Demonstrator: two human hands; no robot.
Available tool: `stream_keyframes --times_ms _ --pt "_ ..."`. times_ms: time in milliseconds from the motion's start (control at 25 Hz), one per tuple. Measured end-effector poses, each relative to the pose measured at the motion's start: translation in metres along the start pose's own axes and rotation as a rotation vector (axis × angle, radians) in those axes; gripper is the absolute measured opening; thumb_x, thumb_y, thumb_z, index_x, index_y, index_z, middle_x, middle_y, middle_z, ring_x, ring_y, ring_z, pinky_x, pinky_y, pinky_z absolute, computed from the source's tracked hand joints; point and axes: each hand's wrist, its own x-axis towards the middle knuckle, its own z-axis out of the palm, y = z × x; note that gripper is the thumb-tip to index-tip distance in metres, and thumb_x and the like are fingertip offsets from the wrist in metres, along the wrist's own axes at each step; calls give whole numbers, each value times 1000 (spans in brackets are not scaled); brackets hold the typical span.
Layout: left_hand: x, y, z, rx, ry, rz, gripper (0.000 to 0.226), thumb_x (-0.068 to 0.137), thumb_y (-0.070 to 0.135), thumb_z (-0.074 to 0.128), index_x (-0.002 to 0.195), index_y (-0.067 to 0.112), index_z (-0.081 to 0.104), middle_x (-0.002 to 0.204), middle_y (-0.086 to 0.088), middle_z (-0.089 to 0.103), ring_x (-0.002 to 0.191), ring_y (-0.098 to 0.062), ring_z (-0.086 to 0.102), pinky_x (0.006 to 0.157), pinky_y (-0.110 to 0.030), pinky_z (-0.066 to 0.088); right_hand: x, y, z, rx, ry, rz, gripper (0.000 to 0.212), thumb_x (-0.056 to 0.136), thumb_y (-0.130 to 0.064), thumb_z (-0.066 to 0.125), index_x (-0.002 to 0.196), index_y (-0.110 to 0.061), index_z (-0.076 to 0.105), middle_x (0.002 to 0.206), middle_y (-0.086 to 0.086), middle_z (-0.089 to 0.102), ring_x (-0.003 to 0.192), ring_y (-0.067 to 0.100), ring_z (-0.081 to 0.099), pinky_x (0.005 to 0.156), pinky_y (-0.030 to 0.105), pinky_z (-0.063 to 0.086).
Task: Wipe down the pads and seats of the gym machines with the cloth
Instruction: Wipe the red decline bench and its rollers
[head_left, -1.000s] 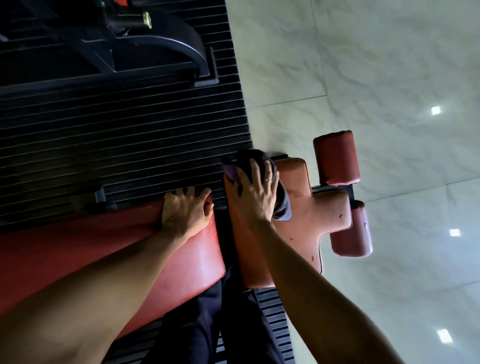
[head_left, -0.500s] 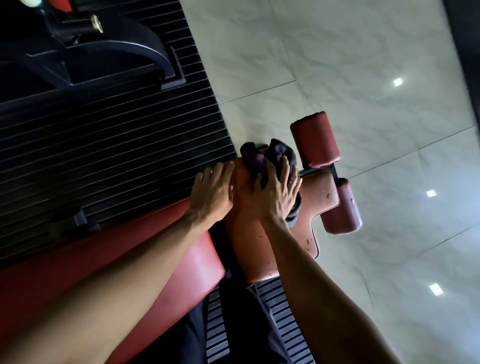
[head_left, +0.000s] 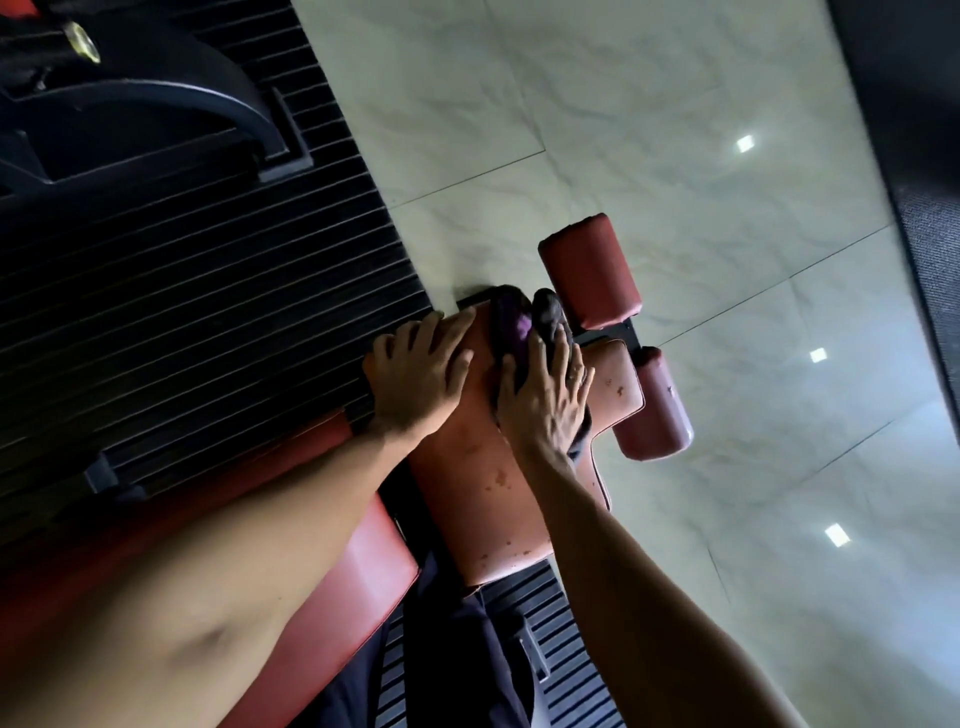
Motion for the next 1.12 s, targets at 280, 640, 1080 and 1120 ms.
stream_keyframes --times_ms 280,640,1080,1120 --pt "-4 -3 8 37 47 36 48 103 47 40 149 35 45 134 -3 59 108 -28 56 85 -45 39 28 -10 -6 100 61 34 53 97 -49 46 140 -20 54 143 7 56 131 33 51 117 47 31" --pt "-3 -4 8 12 91 44 47 103 45 42 148 34 47 134 -4 60 103 -30 58 85 -45 41 29 -18 0 122 49 109 50 98 -46 46 138 -17 52 143 9 56 136 33 46 120 53 22" --pt "-5 -7 8 -21 95 62 45 103 38 44 148 31 47 134 -4 59 109 -29 58 89 -45 41 -77 32 22 57 91 -188 45 105 -42 47 149 -31 48 162 10 35 153 38 22 119 59 26" --pt "-5 -6 7 -27 79 59 45 104 38 43 148 30 46 135 -4 58 111 -28 57 92 -46 41 -68 44 17 60 93 -111 47 105 -40 47 150 -32 45 163 9 33 153 38 21 118 59 27"
